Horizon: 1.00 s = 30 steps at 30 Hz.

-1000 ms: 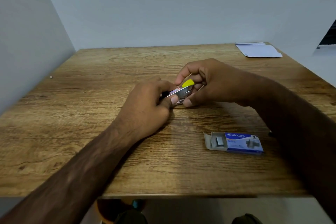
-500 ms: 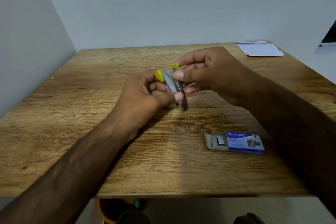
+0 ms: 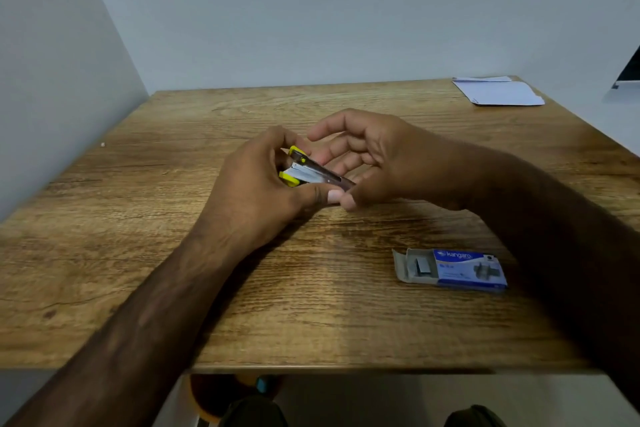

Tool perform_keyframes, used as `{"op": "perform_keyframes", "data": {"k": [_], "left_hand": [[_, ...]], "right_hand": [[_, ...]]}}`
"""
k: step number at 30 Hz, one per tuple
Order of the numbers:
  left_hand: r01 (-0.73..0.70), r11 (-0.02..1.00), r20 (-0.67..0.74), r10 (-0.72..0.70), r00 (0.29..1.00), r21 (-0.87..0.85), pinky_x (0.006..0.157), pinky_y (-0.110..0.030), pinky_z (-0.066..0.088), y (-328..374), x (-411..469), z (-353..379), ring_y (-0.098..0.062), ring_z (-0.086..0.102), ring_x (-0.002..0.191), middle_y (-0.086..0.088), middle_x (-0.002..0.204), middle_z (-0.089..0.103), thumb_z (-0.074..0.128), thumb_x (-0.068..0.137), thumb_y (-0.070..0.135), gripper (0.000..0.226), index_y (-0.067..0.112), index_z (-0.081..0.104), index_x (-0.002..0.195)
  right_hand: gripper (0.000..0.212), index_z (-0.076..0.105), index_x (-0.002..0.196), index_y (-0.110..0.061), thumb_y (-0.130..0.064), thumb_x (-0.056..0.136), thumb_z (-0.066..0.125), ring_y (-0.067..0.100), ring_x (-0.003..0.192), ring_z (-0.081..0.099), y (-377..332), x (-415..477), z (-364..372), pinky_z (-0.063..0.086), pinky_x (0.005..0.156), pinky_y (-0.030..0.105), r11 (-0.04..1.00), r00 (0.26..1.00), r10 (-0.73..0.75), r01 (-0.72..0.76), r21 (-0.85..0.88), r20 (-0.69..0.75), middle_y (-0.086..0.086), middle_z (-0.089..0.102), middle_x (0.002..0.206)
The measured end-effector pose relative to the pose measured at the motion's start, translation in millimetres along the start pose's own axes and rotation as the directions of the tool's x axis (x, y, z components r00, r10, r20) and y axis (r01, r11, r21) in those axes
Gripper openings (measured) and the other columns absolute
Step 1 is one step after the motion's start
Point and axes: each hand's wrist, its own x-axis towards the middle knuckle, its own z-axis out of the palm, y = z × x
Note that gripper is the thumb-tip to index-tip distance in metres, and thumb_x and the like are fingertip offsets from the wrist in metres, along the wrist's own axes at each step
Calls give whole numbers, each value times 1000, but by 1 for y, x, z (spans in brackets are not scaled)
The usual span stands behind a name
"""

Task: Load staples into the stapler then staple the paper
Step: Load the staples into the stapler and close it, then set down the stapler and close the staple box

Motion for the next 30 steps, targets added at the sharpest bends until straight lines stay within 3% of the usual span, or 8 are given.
{"op": "perform_keyframes", "data": {"k": [5, 7, 10, 16, 25, 28, 30], "left_hand": [[-37, 991, -4, 38, 999, 126, 55, -22, 40, -5, 0, -5, -3, 53, 60, 10, 68, 60, 88, 45, 64, 61, 31, 64, 90], [-52, 987, 9, 51, 999, 153, 55, -21, 35, -7, 1, -7, -3, 49, 64, 8, 75, 57, 88, 46, 63, 56, 32, 64, 86], [-50, 981, 25, 46, 999, 187, 59, -20, 36, -8, 0, -10, 1, 52, 73, 3, 91, 59, 83, 42, 68, 56, 33, 64, 82], [-22, 966, 89, -1, 996, 259, 56, -24, 38, -9, -3, -16, -4, 56, 64, 8, 76, 64, 80, 43, 75, 61, 29, 67, 80], [-20, 953, 129, -20, 991, 303, 66, -31, 49, -13, -6, -16, -10, 61, 83, 10, 94, 64, 74, 40, 83, 67, 36, 66, 88], [-27, 962, 44, 15, 999, 273, 75, -31, 50, -3, -14, -18, -10, 58, 94, 8, 106, 59, 77, 43, 80, 82, 36, 63, 110], [-103, 963, -95, 130, 987, 249, 75, -27, 47, 3, -25, -21, -10, 56, 93, 8, 103, 58, 77, 55, 75, 69, 33, 64, 109]], "right_hand": [[80, 52, 137, -19, 15, 70, 79, 10, 81, 66, 2, 3, 6, 57, 69, 23, 990, 1000, 14, -18, -139, -28, 5, 70, 103], [78, 53, 136, -21, 14, 71, 79, 8, 79, 68, 2, 2, 6, 56, 67, 21, 990, 999, 13, -18, -139, -35, 4, 74, 101], [76, 55, 135, -21, 10, 70, 82, 7, 76, 70, 2, 2, 5, 56, 66, 20, 989, 999, 13, -17, -145, -34, 2, 78, 96], [79, 57, 134, -21, 1, 66, 90, 21, 82, 76, 2, 1, 3, 64, 74, 32, 990, 999, 2, -8, -142, -39, 8, 79, 96], [73, 61, 130, -19, -3, 66, 91, 9, 78, 72, 0, 1, 5, 59, 69, 21, 980, 1000, 28, -30, -197, -15, 8, 76, 99], [66, 61, 130, -19, -6, 71, 89, 14, 82, 72, -10, -6, 4, 62, 76, 28, 980, 998, 41, -48, -193, -44, 12, 73, 106], [56, 65, 125, -21, -10, 75, 87, 17, 83, 73, -19, -20, -1, 62, 82, 33, 968, 988, 20, -57, -244, -152, 6, 73, 105]]}}
